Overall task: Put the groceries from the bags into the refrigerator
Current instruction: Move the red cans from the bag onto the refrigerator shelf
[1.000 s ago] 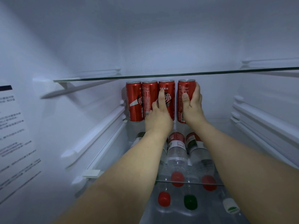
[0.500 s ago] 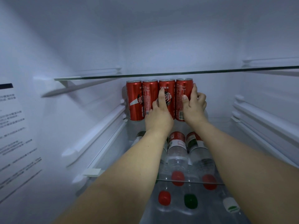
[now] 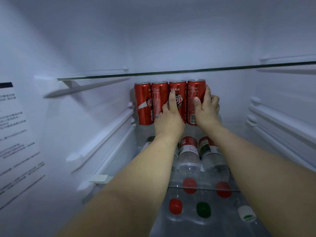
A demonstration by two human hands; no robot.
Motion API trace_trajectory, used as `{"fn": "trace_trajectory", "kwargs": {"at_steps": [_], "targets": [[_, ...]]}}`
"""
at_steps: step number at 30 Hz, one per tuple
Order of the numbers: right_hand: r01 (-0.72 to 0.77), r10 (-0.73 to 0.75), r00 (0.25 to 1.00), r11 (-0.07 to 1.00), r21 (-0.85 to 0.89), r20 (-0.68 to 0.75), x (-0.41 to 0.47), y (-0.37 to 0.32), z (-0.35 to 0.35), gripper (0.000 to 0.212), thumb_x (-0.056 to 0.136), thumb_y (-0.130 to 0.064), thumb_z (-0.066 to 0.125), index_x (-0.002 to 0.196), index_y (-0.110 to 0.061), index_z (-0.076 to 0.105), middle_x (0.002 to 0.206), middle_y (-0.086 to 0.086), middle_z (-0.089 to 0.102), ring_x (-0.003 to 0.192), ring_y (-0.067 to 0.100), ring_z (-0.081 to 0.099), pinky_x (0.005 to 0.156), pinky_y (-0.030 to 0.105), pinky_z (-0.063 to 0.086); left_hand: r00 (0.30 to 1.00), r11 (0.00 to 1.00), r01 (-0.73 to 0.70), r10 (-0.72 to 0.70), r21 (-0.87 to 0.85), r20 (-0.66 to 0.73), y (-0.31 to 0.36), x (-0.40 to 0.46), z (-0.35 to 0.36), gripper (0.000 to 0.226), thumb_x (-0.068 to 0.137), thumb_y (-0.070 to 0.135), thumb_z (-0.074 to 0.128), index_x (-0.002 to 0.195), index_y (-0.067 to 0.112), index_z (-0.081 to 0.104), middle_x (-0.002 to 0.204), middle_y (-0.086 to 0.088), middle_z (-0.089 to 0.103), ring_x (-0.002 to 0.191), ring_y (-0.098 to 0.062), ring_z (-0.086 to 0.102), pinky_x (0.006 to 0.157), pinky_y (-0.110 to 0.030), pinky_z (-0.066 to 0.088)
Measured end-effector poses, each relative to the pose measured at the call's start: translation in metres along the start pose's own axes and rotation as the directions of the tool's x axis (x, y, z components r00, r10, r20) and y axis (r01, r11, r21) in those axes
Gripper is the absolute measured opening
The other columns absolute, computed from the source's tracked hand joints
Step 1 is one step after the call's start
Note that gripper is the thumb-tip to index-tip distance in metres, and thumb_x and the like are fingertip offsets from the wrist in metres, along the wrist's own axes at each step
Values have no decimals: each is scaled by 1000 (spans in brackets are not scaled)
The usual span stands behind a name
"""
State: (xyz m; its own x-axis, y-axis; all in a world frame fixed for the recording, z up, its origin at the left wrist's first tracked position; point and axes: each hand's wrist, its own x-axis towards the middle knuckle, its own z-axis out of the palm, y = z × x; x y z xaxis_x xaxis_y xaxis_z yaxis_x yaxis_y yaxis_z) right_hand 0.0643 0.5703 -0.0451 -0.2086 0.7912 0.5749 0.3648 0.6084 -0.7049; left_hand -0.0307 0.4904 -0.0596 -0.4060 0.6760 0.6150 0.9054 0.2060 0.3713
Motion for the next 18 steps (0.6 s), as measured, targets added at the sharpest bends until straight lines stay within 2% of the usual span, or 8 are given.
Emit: {"fn": "trace_trajectory", "kwargs": {"at_steps": [4, 8, 11, 14, 18], "targets": [[-7, 7, 1000, 999, 38, 4, -2, -2, -3, 58, 104, -37, 36, 155, -23, 12, 142, 15, 28, 131, 30, 32, 111, 44, 28, 1000, 1000, -15, 15, 25, -11, 1, 0, 0, 87, 95, 18, 50, 156, 27, -11, 137, -17, 47, 102, -36, 62, 84, -55, 52], [-90, 85, 993, 994, 61, 81, -11, -8, -13, 57, 102, -36, 41, 152, -16, 21, 144, 14, 31, 133, 30, 36, 113, 46, 32, 1000, 999, -6, 6, 42, -1, 2, -1, -2, 84, 97, 20, 48, 156, 25, -11, 137, -18, 46, 105, -37, 61, 86, -53, 51], [-125, 123, 984, 992, 6, 133, -25, -16, -25, 52, 103, -34, 40, 148, -11, 29, 145, 14, 32, 135, 29, 36, 112, 42, 30, 999, 999, -2, 0, 43, 36, 5, -1, -11, 78, 100, 25, 45, 157, 23, -9, 137, -18, 46, 105, -35, 60, 83, -47, 51], [-97, 117, 967, 990, -99, 228, -34, -26, -42, 46, 103, -31, 40, 143, -9, 38, 145, 14, 36, 134, 29, 38, 112, 39, 29, 993, 999, -34, 33, 1, 113, 8, -5, -29, 75, 101, 28, 43, 157, 23, -7, 139, -18, 46, 104, -34, 60, 80, -43, 50], [-23, 111, 941, 963, -267, 320, -42, -43, -73, 50, 105, -29, 37, 148, -4, 32, 153, 16, 32, 141, 29, 31, 115, 36, 24, 979, 997, -72, 63, 35, 195, 13, -9, -55, 76, 101, 32, 42, 157, 25, -8, 140, -16, 45, 108, -32, 59, 87, -48, 52]]}}
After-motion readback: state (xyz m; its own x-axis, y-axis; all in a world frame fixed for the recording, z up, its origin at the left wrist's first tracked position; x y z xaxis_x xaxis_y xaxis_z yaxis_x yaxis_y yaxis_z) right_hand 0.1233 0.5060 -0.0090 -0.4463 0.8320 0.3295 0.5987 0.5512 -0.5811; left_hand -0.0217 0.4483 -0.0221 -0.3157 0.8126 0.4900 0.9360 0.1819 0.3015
